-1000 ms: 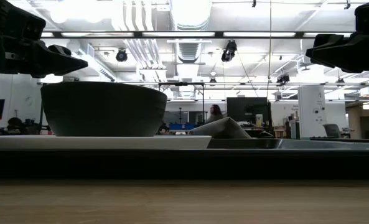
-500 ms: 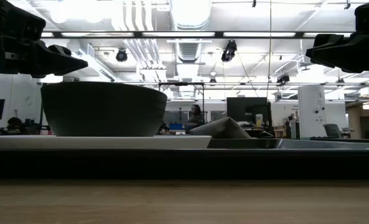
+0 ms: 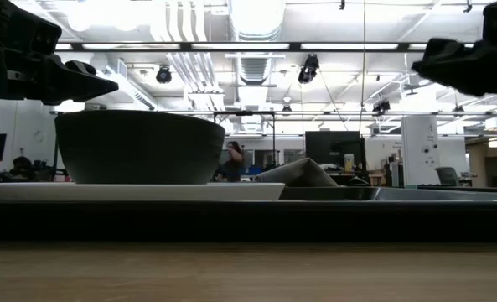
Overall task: Set up tray
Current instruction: Put the gray napkin on the right side of the black tray
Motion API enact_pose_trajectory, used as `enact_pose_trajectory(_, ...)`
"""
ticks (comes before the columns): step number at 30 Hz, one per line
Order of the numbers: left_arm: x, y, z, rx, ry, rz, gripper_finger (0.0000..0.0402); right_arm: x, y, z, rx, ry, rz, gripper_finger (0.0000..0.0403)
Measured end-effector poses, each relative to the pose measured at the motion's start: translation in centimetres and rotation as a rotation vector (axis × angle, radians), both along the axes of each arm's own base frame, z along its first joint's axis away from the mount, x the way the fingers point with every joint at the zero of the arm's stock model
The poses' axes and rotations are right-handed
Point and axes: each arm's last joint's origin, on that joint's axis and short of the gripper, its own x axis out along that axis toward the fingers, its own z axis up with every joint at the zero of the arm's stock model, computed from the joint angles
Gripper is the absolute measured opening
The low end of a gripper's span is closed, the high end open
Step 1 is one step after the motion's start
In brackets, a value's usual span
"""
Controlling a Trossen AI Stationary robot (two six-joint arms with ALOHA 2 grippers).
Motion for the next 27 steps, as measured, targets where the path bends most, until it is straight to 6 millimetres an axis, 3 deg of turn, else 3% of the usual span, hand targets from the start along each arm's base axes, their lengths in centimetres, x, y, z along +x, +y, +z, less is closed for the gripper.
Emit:
enact_pose_trajectory(10, 0.0, 0.0, 0.0, 0.000, 0.001, 0.000, 0.0084, -0.5, -0.1, 3.4, 0.120, -0.346, -0.015, 0.0068)
enact_pose_trajectory(20, 0.0, 0.0, 0.0, 0.000, 0.001, 0.001, 0.0084, 0.5, -1.1, 2.5, 0.173, -0.250, -0.375, 0.0068)
enact_pose_trajectory(27, 0.0, 0.0, 0.0, 0.000, 0.001, 0.001, 0.0084, 1.3, -1.4, 2.7, 0.170, -0.198, -0.498, 0.0068)
